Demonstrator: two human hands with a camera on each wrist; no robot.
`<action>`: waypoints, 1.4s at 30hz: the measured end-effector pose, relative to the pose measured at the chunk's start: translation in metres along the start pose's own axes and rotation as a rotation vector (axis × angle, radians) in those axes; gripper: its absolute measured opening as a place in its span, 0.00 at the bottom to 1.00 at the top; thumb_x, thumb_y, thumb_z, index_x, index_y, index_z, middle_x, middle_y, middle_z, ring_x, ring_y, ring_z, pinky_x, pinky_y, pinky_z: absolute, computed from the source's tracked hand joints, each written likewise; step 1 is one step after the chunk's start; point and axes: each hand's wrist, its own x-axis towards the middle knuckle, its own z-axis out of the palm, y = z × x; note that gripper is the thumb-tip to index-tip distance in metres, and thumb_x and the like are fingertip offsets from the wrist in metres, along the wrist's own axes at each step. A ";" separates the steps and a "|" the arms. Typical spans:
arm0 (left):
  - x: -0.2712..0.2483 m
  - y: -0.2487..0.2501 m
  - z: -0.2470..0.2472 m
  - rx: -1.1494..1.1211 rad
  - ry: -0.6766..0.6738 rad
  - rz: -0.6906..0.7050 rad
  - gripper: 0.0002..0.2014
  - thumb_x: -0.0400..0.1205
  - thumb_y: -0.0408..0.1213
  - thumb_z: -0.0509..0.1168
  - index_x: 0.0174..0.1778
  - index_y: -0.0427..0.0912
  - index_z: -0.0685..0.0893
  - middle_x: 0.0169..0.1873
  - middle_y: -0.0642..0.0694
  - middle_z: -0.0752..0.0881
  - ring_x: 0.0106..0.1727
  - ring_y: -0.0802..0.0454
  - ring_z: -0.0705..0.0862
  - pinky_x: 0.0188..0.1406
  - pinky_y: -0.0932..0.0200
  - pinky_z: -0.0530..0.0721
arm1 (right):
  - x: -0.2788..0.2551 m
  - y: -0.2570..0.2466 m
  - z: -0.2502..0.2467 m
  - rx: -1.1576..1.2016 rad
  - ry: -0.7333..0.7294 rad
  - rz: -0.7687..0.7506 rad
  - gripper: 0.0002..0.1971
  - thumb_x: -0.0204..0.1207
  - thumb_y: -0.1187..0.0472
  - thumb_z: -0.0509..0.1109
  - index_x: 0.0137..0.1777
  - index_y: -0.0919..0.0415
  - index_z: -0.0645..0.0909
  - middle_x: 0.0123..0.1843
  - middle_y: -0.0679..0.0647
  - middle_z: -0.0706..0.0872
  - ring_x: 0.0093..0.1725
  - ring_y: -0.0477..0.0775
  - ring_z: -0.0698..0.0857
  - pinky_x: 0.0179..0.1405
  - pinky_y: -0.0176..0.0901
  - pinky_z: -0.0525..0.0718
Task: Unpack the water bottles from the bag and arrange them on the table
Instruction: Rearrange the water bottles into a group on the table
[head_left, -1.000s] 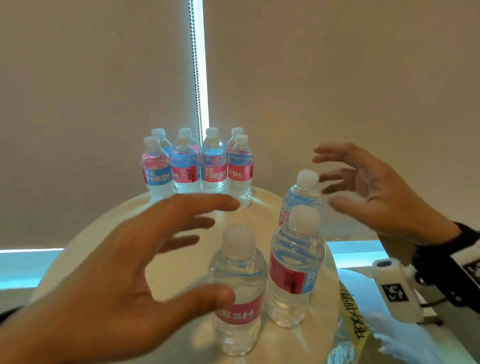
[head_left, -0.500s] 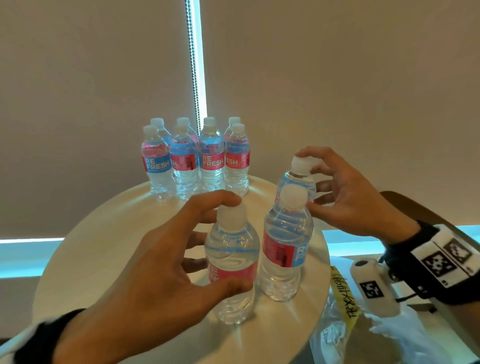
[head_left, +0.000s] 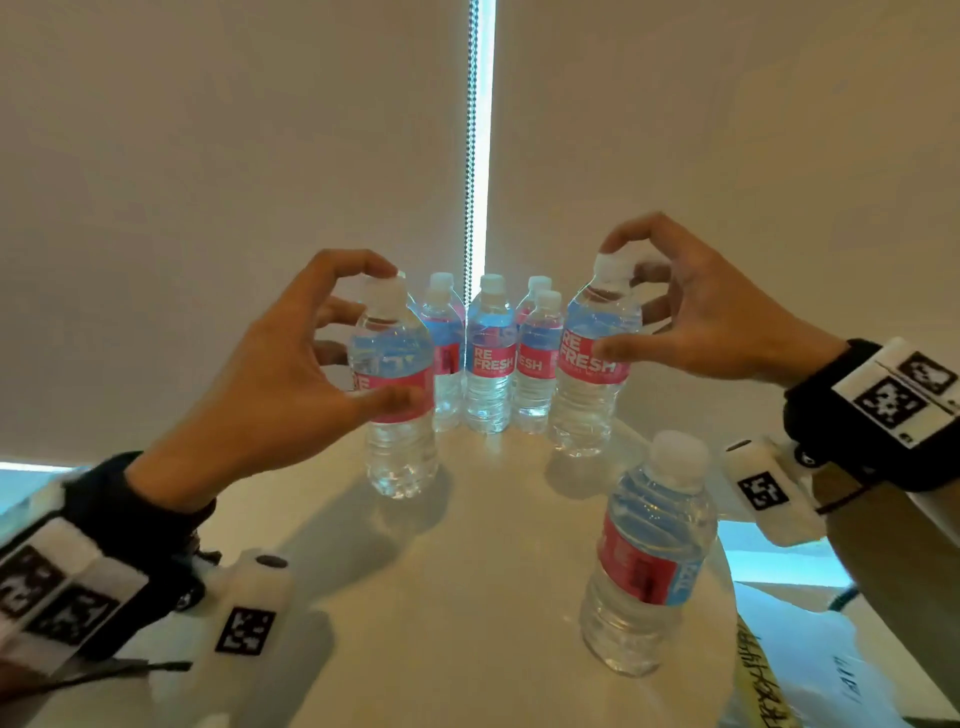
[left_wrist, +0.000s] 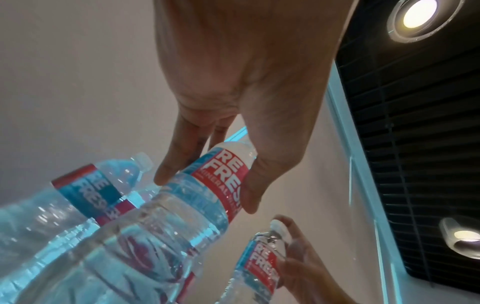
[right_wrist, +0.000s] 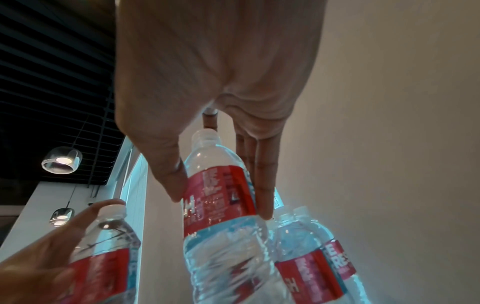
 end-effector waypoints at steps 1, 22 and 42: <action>0.006 -0.006 -0.003 0.027 0.022 -0.002 0.41 0.57 0.47 0.86 0.62 0.71 0.74 0.47 0.76 0.83 0.48 0.71 0.86 0.39 0.61 0.90 | 0.010 -0.002 0.004 0.007 -0.010 -0.009 0.36 0.62 0.61 0.86 0.67 0.45 0.70 0.61 0.64 0.81 0.42 0.65 0.94 0.40 0.62 0.94; 0.051 -0.105 0.006 0.063 0.028 -0.086 0.40 0.64 0.35 0.87 0.69 0.56 0.75 0.62 0.49 0.85 0.58 0.53 0.87 0.50 0.44 0.92 | 0.097 0.014 0.127 0.022 -0.254 -0.116 0.35 0.66 0.57 0.85 0.65 0.43 0.67 0.51 0.56 0.82 0.40 0.74 0.91 0.43 0.63 0.92; 0.047 -0.114 0.008 0.000 0.015 -0.195 0.52 0.63 0.36 0.88 0.79 0.57 0.65 0.58 0.55 0.86 0.50 0.51 0.93 0.52 0.52 0.92 | 0.089 0.008 0.132 -0.047 -0.181 -0.103 0.39 0.63 0.53 0.88 0.68 0.46 0.66 0.49 0.42 0.80 0.36 0.50 0.89 0.41 0.37 0.92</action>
